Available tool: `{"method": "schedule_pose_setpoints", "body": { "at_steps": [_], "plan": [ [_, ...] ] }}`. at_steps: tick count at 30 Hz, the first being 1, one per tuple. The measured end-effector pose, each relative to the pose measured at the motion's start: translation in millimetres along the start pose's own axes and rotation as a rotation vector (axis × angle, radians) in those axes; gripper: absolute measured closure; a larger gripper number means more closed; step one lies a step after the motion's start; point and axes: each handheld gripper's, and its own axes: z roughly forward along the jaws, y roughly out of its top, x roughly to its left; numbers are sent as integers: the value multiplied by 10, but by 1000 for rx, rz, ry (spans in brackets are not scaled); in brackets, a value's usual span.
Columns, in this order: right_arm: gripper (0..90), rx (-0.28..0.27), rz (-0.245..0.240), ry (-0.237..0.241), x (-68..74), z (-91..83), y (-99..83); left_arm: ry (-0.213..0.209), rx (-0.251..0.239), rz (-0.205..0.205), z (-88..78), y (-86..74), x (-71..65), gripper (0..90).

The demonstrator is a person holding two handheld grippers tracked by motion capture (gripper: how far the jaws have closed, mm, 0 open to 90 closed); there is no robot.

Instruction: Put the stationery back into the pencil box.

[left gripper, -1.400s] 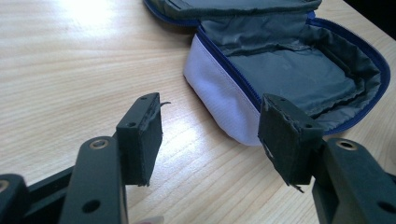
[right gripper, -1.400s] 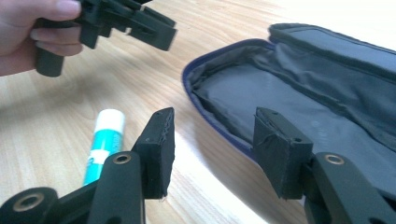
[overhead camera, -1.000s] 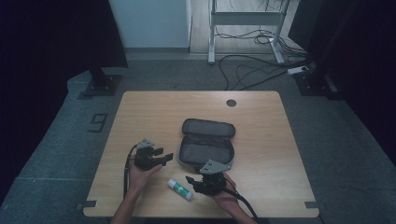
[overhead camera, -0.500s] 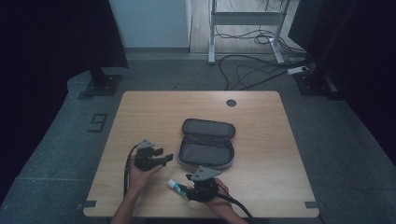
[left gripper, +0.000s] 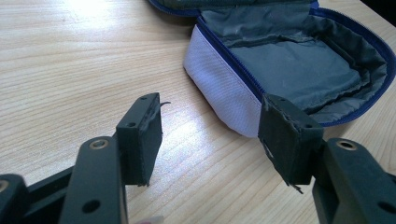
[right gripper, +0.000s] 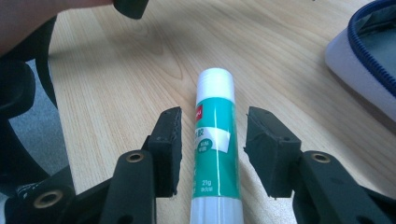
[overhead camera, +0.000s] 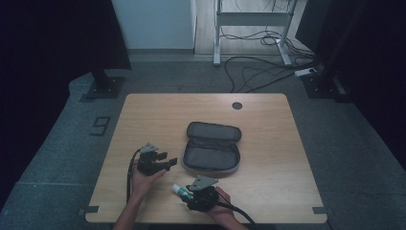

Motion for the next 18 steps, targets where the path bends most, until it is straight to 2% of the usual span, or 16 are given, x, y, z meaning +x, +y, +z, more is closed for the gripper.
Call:
{"method": "schedule_pose_setpoints", "body": {
  "at_steps": [18],
  "plan": [
    [617, 56, -13, -14, 2, 74, -62, -3, 2, -3, 0, -4, 2, 402]
  ]
}}
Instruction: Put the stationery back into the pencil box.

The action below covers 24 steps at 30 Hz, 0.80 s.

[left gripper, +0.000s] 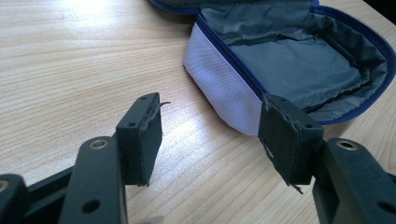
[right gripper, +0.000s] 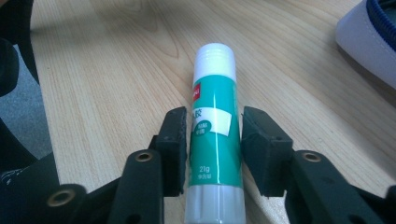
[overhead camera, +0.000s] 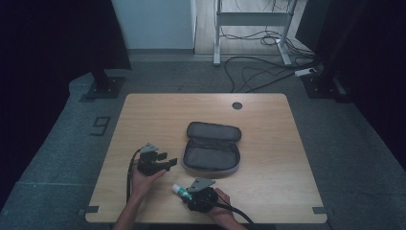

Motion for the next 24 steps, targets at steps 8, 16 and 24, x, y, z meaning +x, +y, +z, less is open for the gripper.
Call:
{"method": "schedule_pose_setpoints", "body": {
  "at_steps": [8, 16, 24],
  "plan": [
    [646, 13, -22, -8, 10, -7, 3, -4, -6, -3, -13, 1, 0, 403],
    [648, -1, -16, -4, -18, -72, 23, -3, -7, -4, -20, 1, 6, 403],
    [648, -35, -5, 1, -61, -198, 70, -1, -8, -4, -22, 1, 10, 403]
  ]
}}
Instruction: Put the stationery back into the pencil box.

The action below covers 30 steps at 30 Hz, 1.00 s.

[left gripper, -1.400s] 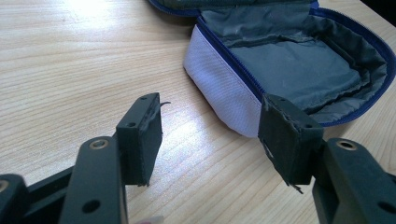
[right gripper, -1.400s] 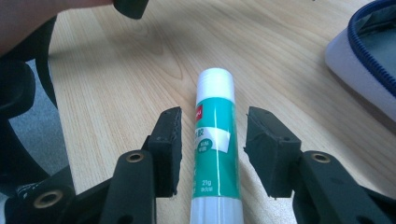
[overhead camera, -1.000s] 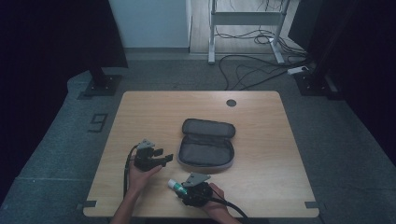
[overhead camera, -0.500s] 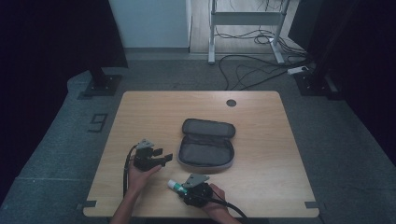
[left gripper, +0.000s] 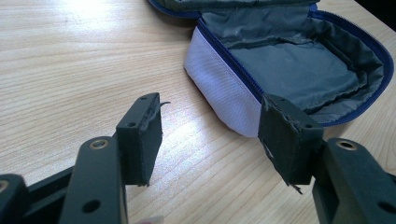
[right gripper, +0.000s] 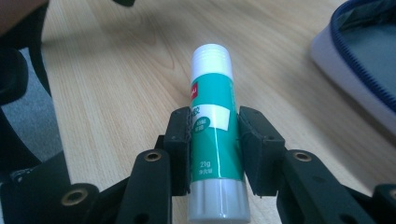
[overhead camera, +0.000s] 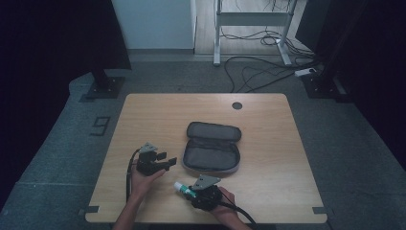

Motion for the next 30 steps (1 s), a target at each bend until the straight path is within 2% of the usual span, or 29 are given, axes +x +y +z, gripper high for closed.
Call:
{"method": "schedule_pose_setpoints", "body": {
  "at_steps": [10, 22, 30],
  "plan": [
    [648, -52, 7, -16, -51, -174, 83, 4, -2, -3, -9, -1, 16, 404],
    [649, -80, 10, -37, -118, -267, 113, 6, -3, -4, -15, -1, 16, 404],
    [649, -99, 29, -61, -209, -338, 135, 3, -3, -3, -16, 0, 12, 405]
  ]
}}
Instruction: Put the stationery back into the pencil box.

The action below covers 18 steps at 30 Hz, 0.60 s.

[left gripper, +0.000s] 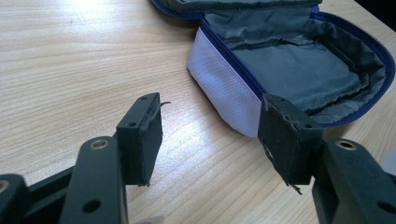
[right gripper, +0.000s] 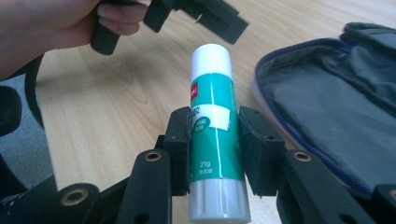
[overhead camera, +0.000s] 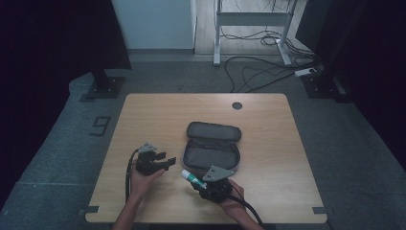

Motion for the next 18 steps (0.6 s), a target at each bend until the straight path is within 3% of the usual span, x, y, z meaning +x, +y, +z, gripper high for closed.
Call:
{"method": "schedule_pose_setpoints", "body": {
  "at_steps": [10, 18],
  "plan": [
    [649, -37, 29, -49, -190, -93, 57, 1, 4, 1, 9, -1, -11, 405],
    [649, -33, 48, -71, -304, -69, 49, 1, 2, -1, 11, -2, -13, 405]
  ]
}}
